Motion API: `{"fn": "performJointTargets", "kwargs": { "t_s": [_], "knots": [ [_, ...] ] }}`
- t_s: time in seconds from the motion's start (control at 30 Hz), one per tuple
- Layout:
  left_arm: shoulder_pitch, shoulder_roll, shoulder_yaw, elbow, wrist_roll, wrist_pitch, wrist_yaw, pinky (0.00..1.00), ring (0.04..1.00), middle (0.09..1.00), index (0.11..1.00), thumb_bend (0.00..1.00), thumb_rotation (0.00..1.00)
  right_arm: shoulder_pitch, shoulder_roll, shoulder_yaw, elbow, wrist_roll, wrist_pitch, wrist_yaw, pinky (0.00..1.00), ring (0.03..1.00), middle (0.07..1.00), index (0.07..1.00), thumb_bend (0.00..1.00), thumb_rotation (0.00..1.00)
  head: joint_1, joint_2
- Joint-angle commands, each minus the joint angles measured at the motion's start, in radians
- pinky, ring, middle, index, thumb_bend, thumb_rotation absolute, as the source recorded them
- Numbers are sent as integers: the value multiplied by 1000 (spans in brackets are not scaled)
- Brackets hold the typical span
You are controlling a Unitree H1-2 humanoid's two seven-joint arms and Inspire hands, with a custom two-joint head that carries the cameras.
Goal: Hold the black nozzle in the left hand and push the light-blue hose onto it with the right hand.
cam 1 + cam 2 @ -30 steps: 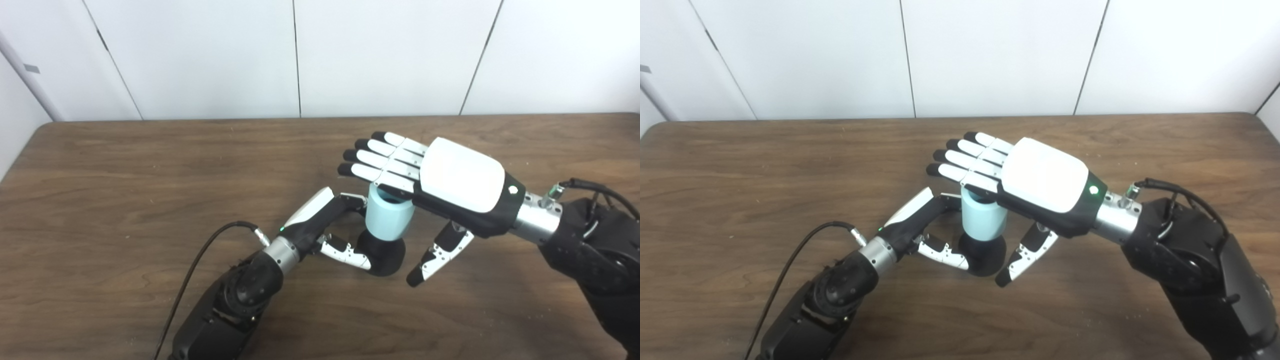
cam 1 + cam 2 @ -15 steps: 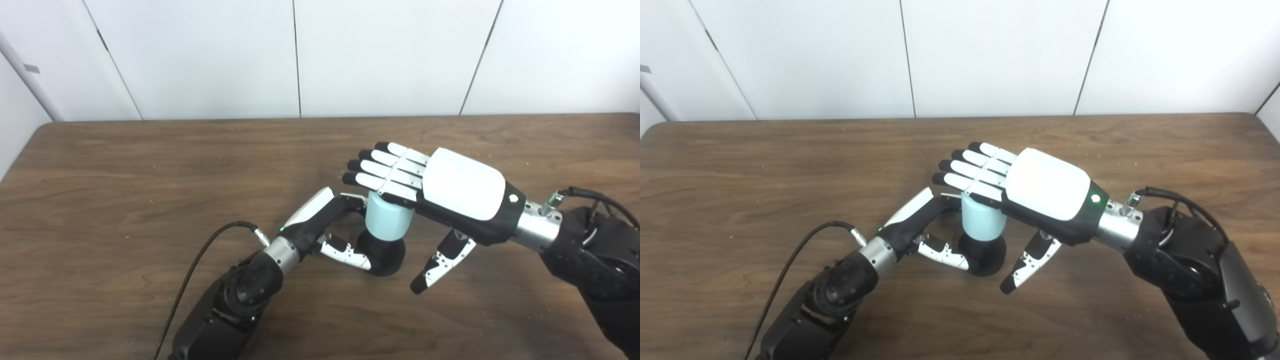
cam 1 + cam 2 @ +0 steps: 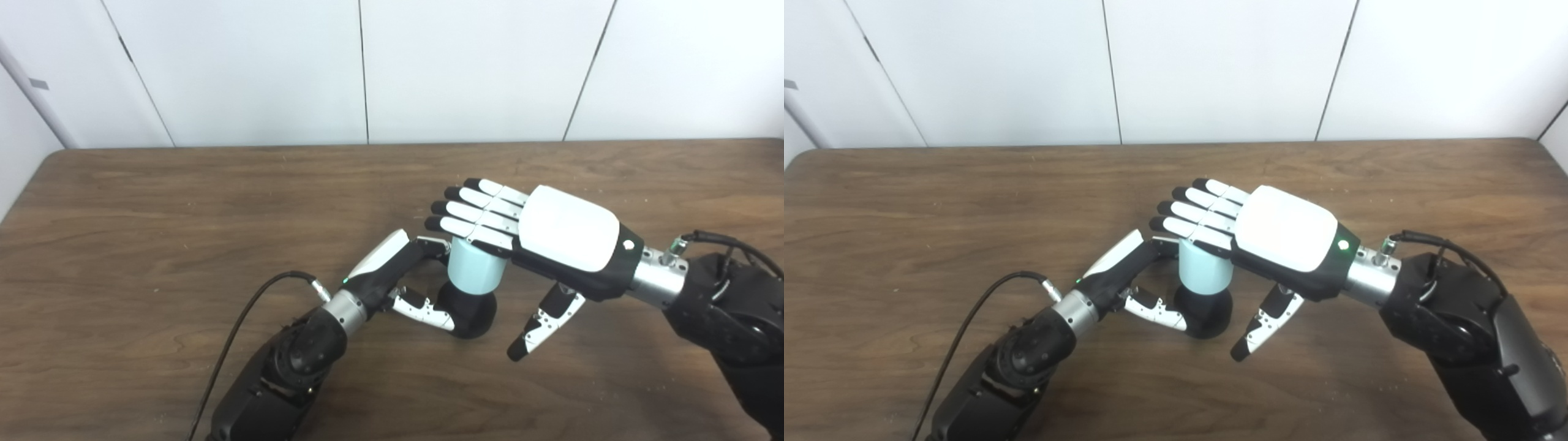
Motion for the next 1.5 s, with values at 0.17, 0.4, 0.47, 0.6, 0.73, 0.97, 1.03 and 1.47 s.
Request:
{"fn": "performJointTargets", "kwargs": {
  "t_s": [0.17,0.4,0.47,0.6,0.73,0.97,1.03,1.47],
  "knots": [
    [11,30,-7,19,40,53,-29,912,735,616,483,514,80,-14,-28,-9,-7,-10,-7,-6,1000,1000,1000,1000,766,523,-1,1],
    [12,29,-6,20,40,54,-28,898,735,616,483,514,80,-7,-29,3,-24,-8,18,22,1000,1000,1000,1000,762,521,-1,4],
    [11,29,-6,20,40,55,-28,897,735,616,483,514,80,-7,-30,5,-26,-6,21,27,1000,1000,1000,999,761,521,0,5],
    [11,29,-7,16,41,58,-30,903,735,616,483,514,80,-7,-39,15,-27,3,30,39,989,1000,1000,990,759,522,0,6],
    [10,29,-7,19,41,56,-28,903,735,616,483,514,80,-8,-45,25,-31,14,38,47,979,1000,1000,981,758,523,0,6],
    [10,30,-7,20,40,49,-26,910,747,615,483,514,80,-10,-54,56,-47,36,53,75,978,1000,1000,969,750,520,0,7],
    [10,30,-7,21,41,47,-25,911,748,615,483,514,80,-13,-58,63,-47,43,55,79,978,1000,1000,966,749,519,0,7],
    [9,31,-8,15,42,60,-29,903,751,616,484,514,80,-29,-84,104,-32,72,61,90,972,1000,1000,958,747,520,1,10]
  ]
}}
